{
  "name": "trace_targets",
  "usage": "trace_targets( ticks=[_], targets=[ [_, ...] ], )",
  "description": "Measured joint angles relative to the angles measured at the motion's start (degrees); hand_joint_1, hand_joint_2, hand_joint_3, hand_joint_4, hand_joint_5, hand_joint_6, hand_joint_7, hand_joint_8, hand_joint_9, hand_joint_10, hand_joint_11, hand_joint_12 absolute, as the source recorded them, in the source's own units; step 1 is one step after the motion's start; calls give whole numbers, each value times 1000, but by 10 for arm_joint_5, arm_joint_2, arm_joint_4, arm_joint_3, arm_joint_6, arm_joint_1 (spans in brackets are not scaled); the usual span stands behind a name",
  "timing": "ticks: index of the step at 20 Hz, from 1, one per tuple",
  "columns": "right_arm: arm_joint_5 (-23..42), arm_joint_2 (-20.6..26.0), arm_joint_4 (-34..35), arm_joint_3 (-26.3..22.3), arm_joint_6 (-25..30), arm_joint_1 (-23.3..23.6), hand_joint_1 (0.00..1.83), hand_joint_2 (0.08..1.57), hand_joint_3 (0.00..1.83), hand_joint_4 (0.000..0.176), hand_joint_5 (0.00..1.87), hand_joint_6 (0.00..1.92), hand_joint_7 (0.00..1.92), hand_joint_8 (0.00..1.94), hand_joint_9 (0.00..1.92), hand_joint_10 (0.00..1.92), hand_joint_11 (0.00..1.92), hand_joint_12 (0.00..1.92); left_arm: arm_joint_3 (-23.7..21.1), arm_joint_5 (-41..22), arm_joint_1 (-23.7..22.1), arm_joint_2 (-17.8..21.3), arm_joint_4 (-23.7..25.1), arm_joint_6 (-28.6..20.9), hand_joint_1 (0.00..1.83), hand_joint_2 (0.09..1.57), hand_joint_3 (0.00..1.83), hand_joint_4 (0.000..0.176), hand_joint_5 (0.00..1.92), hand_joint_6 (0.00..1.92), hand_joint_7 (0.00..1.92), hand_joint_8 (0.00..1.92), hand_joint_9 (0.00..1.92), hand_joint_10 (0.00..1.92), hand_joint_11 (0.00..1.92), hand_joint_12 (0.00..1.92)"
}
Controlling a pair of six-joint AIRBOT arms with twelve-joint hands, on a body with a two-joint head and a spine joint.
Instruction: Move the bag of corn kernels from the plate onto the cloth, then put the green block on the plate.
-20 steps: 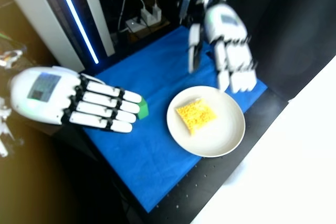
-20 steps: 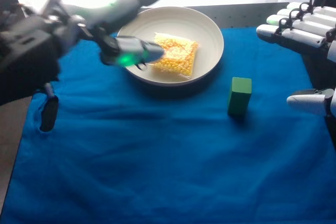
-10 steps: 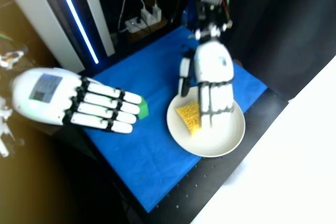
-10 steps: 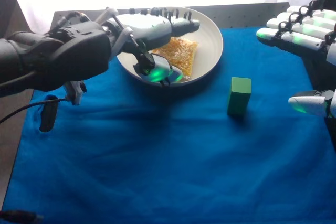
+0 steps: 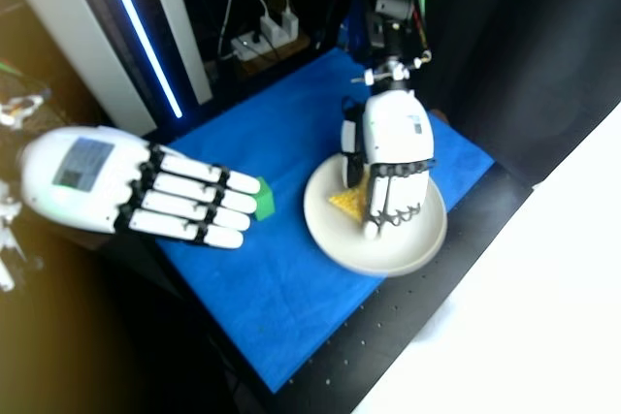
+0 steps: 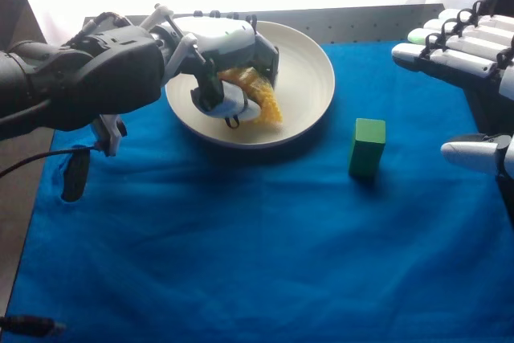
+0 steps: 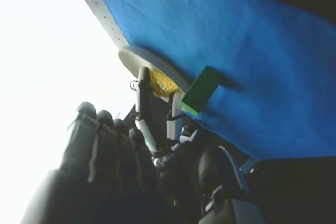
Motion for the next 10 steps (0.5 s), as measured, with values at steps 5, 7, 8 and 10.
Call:
trace_targets(
  ticks=[5, 7, 8, 10],
  targets=[
    [0, 0, 0, 0, 1, -1, 316, 1341, 6, 15, 0, 0, 0, 0, 0, 0, 0, 0, -64, -57, -22, 65, 21, 1, 1014, 1435, 3, 0, 511, 1714, 360, 1871, 360, 1884, 536, 1921],
    [-1, 0, 1, 0, 3, -1, 354, 1339, 3, 9, 0, 0, 0, 0, 0, 0, 0, 0, -98, -94, -24, 93, 37, 1, 1000, 1443, 1, 0, 508, 1718, 353, 1900, 371, 1916, 580, 1921],
    [0, 0, 1, 0, 5, -1, 356, 1338, 2, 8, 0, 0, 0, 0, 0, 0, 0, 0, -121, -108, -24, 111, 50, 3, 1005, 1435, 0, 0, 501, 1701, 388, 1885, 441, 1920, 646, 1921],
    [0, 0, 1, 0, 8, -1, 364, 1336, 1, 0, 0, 0, 0, 0, 0, 0, 0, 0, -175, -150, -10, 151, 70, 1, 1003, 1432, 0, 8, 477, 1709, 424, 1876, 511, 1921, 701, 1921]
  ],
)
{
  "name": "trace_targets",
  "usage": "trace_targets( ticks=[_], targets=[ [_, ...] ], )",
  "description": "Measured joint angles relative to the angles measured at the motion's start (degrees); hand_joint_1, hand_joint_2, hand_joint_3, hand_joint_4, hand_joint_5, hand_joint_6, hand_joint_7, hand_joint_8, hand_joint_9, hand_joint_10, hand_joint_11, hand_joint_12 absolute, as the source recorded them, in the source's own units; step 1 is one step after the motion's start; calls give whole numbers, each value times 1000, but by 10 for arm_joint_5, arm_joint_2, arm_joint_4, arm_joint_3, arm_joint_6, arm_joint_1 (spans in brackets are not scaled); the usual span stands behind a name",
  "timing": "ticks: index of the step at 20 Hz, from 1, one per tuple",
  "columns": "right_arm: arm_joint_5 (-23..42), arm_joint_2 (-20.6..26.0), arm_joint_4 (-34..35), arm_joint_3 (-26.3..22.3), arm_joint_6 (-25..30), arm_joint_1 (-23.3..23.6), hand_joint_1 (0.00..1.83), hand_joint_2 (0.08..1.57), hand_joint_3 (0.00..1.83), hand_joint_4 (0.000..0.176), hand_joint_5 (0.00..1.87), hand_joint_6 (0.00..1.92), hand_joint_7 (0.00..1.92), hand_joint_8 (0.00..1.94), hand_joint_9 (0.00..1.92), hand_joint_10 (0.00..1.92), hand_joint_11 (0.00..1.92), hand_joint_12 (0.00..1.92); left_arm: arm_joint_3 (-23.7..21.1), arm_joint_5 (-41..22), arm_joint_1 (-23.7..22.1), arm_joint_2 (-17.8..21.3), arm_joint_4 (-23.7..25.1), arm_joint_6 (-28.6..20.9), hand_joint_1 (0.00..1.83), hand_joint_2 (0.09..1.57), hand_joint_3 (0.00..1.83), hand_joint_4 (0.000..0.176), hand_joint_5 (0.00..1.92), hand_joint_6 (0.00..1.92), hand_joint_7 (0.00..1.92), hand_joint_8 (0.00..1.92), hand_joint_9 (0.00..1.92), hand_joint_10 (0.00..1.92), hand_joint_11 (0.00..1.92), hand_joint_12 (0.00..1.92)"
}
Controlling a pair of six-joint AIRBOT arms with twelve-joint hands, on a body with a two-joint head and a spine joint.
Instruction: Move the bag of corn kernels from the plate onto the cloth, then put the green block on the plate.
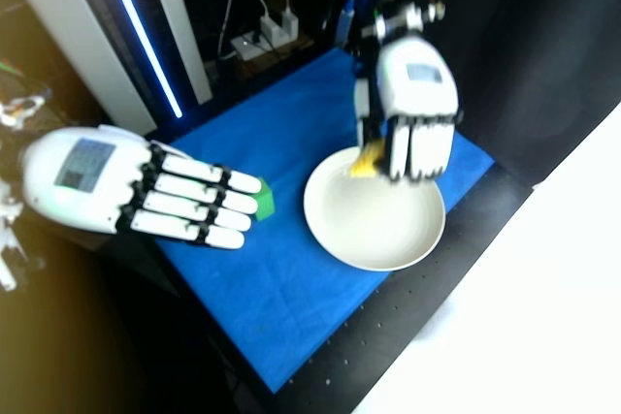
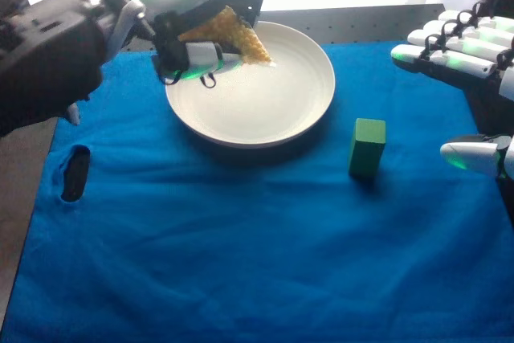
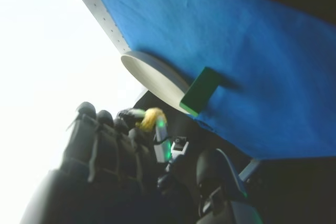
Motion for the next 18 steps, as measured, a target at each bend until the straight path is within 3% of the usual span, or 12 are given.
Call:
trace_targets(
  ticks=[2, 4, 6, 8, 11, 12, 13, 14, 15, 16, 17, 18],
  targets=[
    [0, 0, 0, 0, 1, 0, 300, 1339, 2, 0, 0, 0, 0, 0, 0, 0, 0, 0, -47, -42, 33, 43, 26, -19, 1024, 1423, 0, 0, 523, 1651, 398, 1888, 358, 1916, 515, 1921],
    [0, 0, 3, -2, 1, -1, 264, 1328, 0, 0, 0, 0, 0, 0, 0, 0, 0, 0, -88, -82, 73, 88, 52, -56, 1041, 1403, 0, 0, 553, 1641, 435, 1825, 476, 1917, 671, 1921],
    [1, 0, 5, -4, 1, 0, 315, 1326, 0, 0, 0, 0, 0, 0, 0, 0, 0, 0, -128, -139, 116, 127, 70, -70, 1037, 1413, 2, 0, 501, 1615, 459, 1894, 441, 1921, 623, 1921],
    [1, 0, 6, -5, 2, -1, 587, 1285, 0, 0, 0, 0, 0, 0, 0, 0, 0, 0, -153, -181, 157, 143, 91, -100, 1014, 1415, 1, 11, 472, 1682, 478, 1815, 460, 1750, 568, 1921],
    [-1, 0, 9, -5, 2, -1, 549, 1289, 0, 0, 0, 0, 0, 0, 0, 0, 0, 0, -162, -213, 219, 134, 104, -145, 1030, 1447, 0, 0, 355, 1686, 507, 1919, 299, 1845, 412, 1921],
    [-1, 0, 9, -5, 2, -1, 567, 1287, 0, 0, 0, 0, 0, 0, 0, 0, 0, 0, -162, -205, 229, 125, 91, -145, 923, 1356, 0, 0, 121, 1087, 128, 1560, 188, 1820, 271, 1921],
    [0, 0, 9, -5, 2, -1, 608, 1275, 0, 0, 0, 0, 0, 0, 0, 0, 0, 0, -162, -200, 232, 122, 84, -146, 730, 1261, 0, 18, 101, 489, 107, 787, 96, 1179, 53, 1612],
    [0, 0, 9, -5, 2, -1, 614, 1269, 0, 0, 0, 0, 0, 0, 0, 0, 0, 0, -160, -195, 238, 118, 79, -146, 586, 1204, 0, 59, 65, 210, 108, 370, 99, 629, 10, 1222],
    [0, 0, 9, -5, 2, -1, 636, 1263, 0, 0, 0, 0, 0, 0, 0, 0, 0, 0, -160, -196, 245, 116, 72, -146, 424, 1131, 0, 94, 12, 41, 21, 73, 19, 125, 1, 487],
    [1, -1, 9, -5, 2, -1, 597, 1277, 0, 0, 0, 0, 0, 0, 0, 0, 1, 0, -160, -193, 248, 116, 70, -146, 249, 1076, 0, 117, 2, 7, 3, 14, 3, 24, 0, 97],
    [0, -1, 9, -5, 2, -1, 578, 1280, 0, 0, 0, 0, 0, 0, 0, 0, 2, 1, -160, -192, 252, 116, 70, -146, 138, 1039, 0, 157, 0, 1, 0, 2, 0, 4, 0, 19],
    [0, -1, 7, -5, 3, -1, 531, 1289, 0, 0, 0, 0, 0, 0, 0, 0, 0, 0, -160, -193, 256, 116, 70, -148, 121, 1007, 0, 172, 0, 0, 0, 0, 0, 0, 0, 3]
  ],
)
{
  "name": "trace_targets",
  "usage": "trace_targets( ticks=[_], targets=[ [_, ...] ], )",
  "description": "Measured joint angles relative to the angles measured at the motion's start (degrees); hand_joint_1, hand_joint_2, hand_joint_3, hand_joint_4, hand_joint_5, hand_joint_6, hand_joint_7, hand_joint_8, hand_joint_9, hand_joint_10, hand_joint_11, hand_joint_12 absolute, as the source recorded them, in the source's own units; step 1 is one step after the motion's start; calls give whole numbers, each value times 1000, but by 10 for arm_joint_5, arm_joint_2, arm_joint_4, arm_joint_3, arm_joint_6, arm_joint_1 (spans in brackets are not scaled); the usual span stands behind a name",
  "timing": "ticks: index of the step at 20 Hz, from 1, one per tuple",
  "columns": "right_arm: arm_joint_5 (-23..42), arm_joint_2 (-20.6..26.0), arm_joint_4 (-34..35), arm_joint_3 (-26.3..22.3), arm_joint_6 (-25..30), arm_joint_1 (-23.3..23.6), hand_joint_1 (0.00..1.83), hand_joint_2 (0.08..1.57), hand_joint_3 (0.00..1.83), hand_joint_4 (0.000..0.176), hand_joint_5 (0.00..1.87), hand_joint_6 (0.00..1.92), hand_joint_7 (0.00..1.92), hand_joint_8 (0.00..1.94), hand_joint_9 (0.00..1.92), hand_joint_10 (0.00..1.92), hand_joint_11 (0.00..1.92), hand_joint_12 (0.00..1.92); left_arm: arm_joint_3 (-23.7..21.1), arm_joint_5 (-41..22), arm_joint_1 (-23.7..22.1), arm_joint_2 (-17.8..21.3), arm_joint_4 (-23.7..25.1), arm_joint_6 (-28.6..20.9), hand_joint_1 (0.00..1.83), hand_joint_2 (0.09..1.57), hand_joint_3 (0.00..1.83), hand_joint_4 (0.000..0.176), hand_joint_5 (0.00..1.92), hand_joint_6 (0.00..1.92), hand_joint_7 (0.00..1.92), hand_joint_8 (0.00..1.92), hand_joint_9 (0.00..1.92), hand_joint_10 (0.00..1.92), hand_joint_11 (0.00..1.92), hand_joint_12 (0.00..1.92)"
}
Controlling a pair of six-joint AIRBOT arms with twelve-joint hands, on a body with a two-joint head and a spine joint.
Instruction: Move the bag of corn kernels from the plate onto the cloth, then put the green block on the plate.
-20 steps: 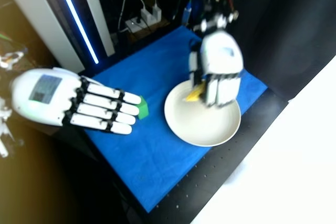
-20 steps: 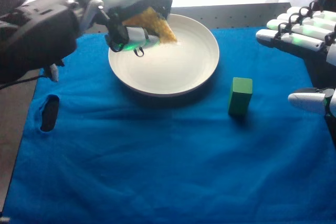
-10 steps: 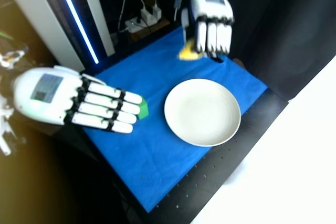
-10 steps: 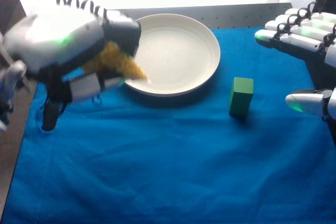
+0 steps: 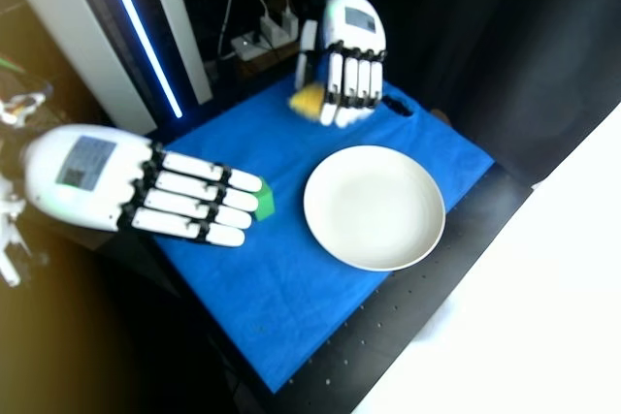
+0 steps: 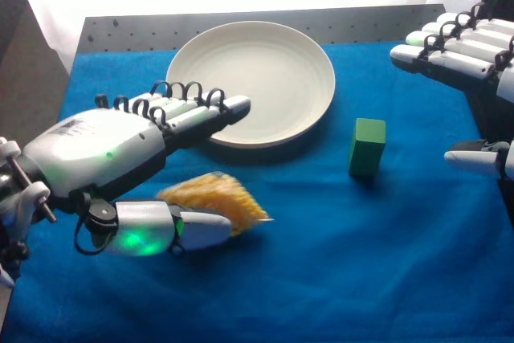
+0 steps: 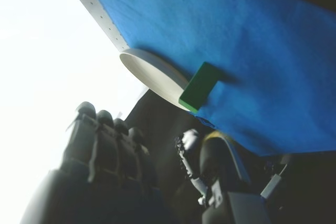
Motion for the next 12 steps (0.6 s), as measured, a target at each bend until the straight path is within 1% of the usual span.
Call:
trace_targets(
  ticks=[1, 2, 3, 4, 5, 6, 7, 8, 9, 10, 11, 12],
  targets=[
    [1, 0, -3, 0, 6, 0, 473, 1305, 6, 0, 0, 0, 0, 0, 0, 0, 0, 0, 0, -4, 4, 0, -1, -6, 98, 970, 0, 175, 0, 0, 0, 0, 0, 0, 0, 0],
    [0, 0, -7, 0, 10, 0, 475, 1296, 2, 0, 0, 0, 0, 0, 0, 0, 0, 0, 0, -9, 8, 0, -5, -7, 109, 956, 0, 175, 0, 0, 0, 0, 0, 0, 0, 0],
    [1, -2, -18, 2, 22, 0, 544, 1254, 0, 0, 0, 0, 0, 0, 0, 0, 8, 4, 0, -15, 13, 2, -16, -8, 103, 982, 0, 176, 0, 0, 0, 0, 0, 0, 0, 0],
    [4, -11, -34, 12, 41, 0, 554, 1245, 0, 0, 0, 0, 0, 0, 0, 0, 1, 0, 0, -30, 20, 7, -29, -8, 143, 1011, 9, 176, 0, 0, 0, 0, 0, 0, 0, 0],
    [4, -28, -53, 30, 73, 0, 570, 1226, 0, 0, 0, 0, 0, 0, 3, 1, 10, 371, 0, -59, 29, 12, -54, -8, 148, 1098, 7, 157, 0, 0, 0, 0, 0, 0, 0, 0],
    [4, -36, -64, 40, 90, 0, 570, 1226, 0, 0, 0, 0, 0, 0, 3, 1, 10, 371, 2, -74, 35, 14, -65, -8, 148, 1098, 7, 157, 0, 0, 0, 0, 0, 0, 0, 0],
    [2, -47, -76, 52, 108, 0, 606, 1219, 0, 0, 0, 0, 0, 0, 12, 4, 1, 507, 3, -93, 41, 18, -83, -8, 141, 1136, 19, 172, 0, 0, 0, 0, 0, 0, 0, 0],
    [-4, -57, -82, 61, 116, 3, 612, 1215, 0, 0, 0, 0, 0, 0, 15, 5, 0, 534, 4, -110, 47, 23, -105, -8, 152, 1136, 14, 174, 0, 0, 0, 0, 0, 0, 0, 0],
    [-18, -67, -89, 68, 116, 13, 619, 1216, 0, 0, 0, 0, 0, 0, 36, 13, 0, 581, 4, -129, 53, 27, -120, -8, 201, 1175, 23, 139, 0, 0, 0, 0, 0, 0, 0, 0],
    [-31, -79, -93, 76, 116, 27, 627, 1222, 0, 0, 0, 0, 0, 0, 35, 10, 0, 555, 3, -150, 64, 28, -128, -8, 224, 1208, 12, 126, 0, 0, 0, 0, 0, 0, 0, 0],
    [-38, -86, -96, 79, 116, 35, 679, 1213, 0, 0, 0, 0, 2, 0, 74, 22, 0, 631, 1, -162, 71, 29, -133, -8, 202, 1218, 9, 93, 0, 0, 0, 0, 0, 0, 0, 0],
    [-50, -98, -111, 85, 116, 49, 646, 1213, 0, 0, 0, 0, 44, 6, 165, 49, 0, 886, -4, -178, 86, 29, -143, -8, 168, 1238, 12, 71, 0, 0, 0, 0, 0, 0, 0, 0]
  ],
)
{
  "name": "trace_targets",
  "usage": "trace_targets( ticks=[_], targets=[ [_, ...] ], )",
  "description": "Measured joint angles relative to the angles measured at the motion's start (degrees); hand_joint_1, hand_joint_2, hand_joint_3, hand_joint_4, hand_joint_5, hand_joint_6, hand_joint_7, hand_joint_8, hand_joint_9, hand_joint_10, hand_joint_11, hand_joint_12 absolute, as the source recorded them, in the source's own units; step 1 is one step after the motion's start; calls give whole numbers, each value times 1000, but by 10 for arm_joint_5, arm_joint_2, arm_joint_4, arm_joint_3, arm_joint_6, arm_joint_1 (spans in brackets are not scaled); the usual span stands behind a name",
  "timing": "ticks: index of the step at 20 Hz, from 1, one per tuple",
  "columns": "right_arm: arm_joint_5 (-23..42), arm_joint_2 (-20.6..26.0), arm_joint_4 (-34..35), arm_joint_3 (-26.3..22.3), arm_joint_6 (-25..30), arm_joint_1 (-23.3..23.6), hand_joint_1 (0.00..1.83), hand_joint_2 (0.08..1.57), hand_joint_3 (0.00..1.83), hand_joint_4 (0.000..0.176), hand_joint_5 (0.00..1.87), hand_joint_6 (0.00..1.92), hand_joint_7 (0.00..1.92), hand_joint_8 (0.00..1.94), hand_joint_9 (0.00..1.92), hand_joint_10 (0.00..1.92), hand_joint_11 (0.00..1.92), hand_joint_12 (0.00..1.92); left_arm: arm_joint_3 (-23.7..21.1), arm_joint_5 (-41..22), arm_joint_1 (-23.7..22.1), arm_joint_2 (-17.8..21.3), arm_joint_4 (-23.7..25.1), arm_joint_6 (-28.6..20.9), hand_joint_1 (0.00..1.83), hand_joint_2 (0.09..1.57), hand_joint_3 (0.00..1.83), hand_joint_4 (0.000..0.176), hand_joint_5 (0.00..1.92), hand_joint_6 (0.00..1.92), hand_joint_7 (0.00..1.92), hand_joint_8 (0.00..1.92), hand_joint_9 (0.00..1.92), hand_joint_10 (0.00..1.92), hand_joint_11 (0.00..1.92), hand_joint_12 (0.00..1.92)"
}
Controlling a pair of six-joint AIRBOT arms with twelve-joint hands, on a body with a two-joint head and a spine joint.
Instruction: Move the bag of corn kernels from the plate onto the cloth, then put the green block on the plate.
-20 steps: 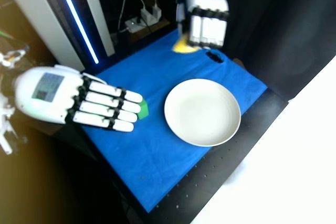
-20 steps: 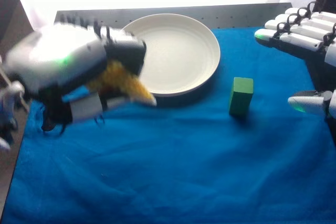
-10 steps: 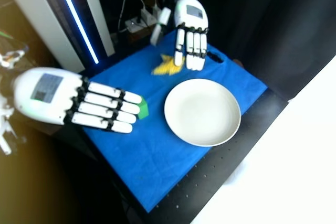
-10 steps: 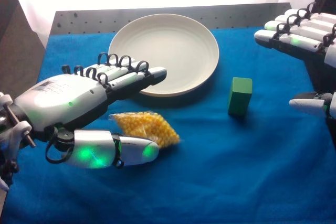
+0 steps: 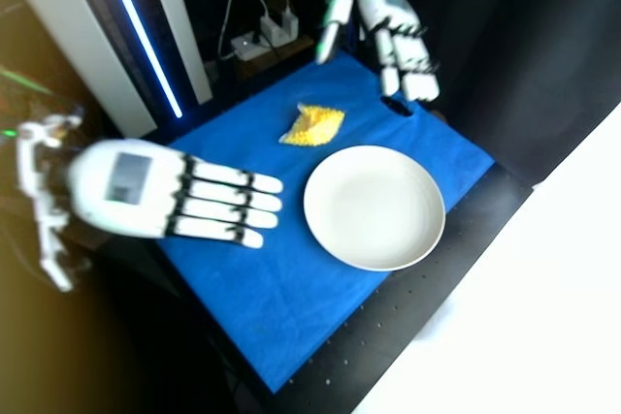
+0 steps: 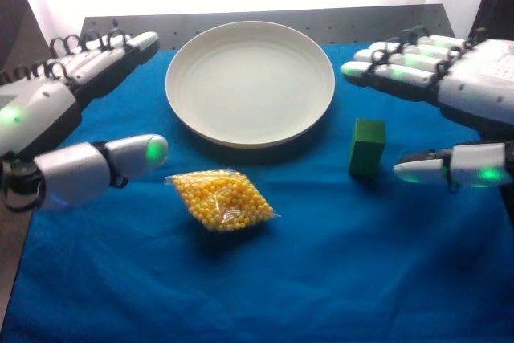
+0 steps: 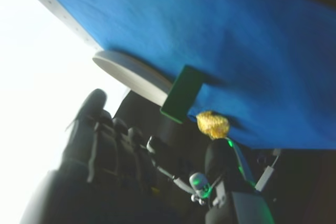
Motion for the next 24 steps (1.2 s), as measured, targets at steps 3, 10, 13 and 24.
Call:
trace_targets(
  ticks=[3, 10, 13, 24],
  targets=[
    [-20, -16, -10, 3, 0, 4, 705, 1213, 0, 0, 30, 9, 110, 15, 206, 63, 0, 1071, -1, -9, 6, 0, -13, -1, 199, 1245, 8, 83, 0, 0, 0, 0, 0, 0, 0, 0],
    [-27, -23, -15, 11, 3, 20, 1194, 1282, 2, 0, 583, 1330, 799, 1552, 978, 1492, 999, 1737, -1, -23, 9, 3, -14, -2, 255, 1263, 8, 97, 0, 0, 0, 0, 0, 0, 0, 0],
    [-38, -22, -35, 11, 3, 45, 1197, 1282, 0, 0, 556, 1400, 829, 1485, 967, 1446, 887, 1742, -3, -23, 12, 3, -16, -2, 176, 1268, 4, 99, 0, 0, 0, 0, 0, 0, 0, 0],
    [-85, -76, -107, 59, 3, 188, 1208, 1245, 0, 0, 635, 1322, 863, 1390, 874, 1192, 696, 1606, -3, -33, 13, 2, -21, -2, 169, 1265, 0, 106, 0, 0, 0, 0, 0, 0, 0, 0]
  ],
)
